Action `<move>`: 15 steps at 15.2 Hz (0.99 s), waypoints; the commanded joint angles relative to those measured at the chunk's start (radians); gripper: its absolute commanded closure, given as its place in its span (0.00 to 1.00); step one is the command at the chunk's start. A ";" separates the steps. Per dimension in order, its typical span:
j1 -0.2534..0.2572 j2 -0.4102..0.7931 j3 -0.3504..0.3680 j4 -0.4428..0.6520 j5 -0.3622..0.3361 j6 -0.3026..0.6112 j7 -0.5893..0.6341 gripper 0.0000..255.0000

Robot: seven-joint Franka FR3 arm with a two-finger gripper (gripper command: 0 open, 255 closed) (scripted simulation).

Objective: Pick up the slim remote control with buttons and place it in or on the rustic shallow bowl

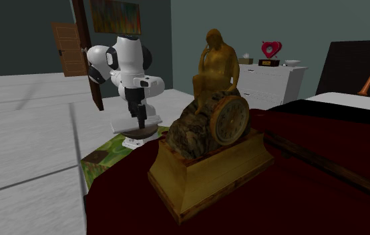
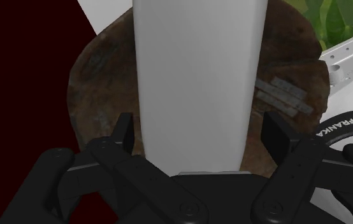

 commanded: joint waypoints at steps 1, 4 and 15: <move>0.000 0.000 0.000 0.000 0.000 0.000 0.000 0.00; 0.019 0.000 0.033 0.030 0.033 -0.026 0.004 0.00; 0.068 0.015 0.113 0.117 0.111 -0.090 0.012 0.00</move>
